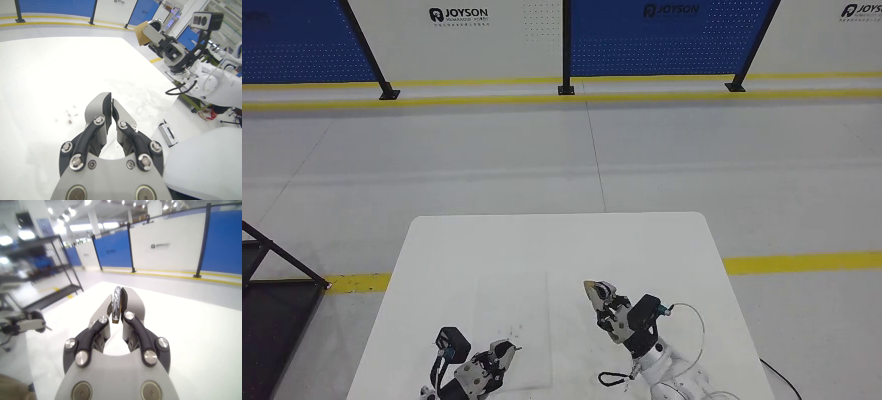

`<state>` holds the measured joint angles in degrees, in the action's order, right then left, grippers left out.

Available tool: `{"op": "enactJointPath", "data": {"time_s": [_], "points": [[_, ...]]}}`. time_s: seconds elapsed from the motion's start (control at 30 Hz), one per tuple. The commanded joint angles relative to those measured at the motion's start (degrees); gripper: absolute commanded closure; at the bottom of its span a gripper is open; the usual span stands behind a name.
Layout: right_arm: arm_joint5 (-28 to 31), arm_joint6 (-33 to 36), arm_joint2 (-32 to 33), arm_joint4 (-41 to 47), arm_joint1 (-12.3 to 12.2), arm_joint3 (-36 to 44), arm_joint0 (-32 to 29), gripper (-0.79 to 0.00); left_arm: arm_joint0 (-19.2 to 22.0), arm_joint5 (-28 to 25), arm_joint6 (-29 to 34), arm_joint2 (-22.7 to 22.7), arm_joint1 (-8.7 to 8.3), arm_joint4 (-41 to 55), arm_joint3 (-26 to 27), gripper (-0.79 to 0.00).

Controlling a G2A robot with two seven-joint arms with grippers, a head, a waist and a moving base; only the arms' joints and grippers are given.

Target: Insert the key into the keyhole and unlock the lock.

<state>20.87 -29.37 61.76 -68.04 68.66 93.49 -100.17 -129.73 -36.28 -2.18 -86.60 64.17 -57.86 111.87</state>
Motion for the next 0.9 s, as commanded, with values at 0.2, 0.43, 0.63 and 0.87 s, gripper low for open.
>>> {"op": "enactJointPath", "data": {"time_s": [0.2,0.43,0.63,0.87], "points": [[14.23,-11.25,0.28,5.43,-0.09,-4.66,1.70,0.000,1.66,-7.78,-7.88,3.40,0.11,4.70,-3.04,0.000],[14.67,-11.43,0.37,5.47,-0.12,-4.84,1.74,0.000,1.66,-7.78,-7.88,3.40,0.11,4.70,-3.04,0.000],[14.67,-11.43,0.37,5.47,-0.12,-4.84,1.74,0.000,1.66,-7.78,-7.88,3.40,0.11,4.70,-3.04,0.000],[17.41,-10.25,-2.66,8.11,0.47,-4.97,2.67,0.000,4.84,-8.57,-8.16,7.00,0.46,13.55,-3.89,0.000]]}}
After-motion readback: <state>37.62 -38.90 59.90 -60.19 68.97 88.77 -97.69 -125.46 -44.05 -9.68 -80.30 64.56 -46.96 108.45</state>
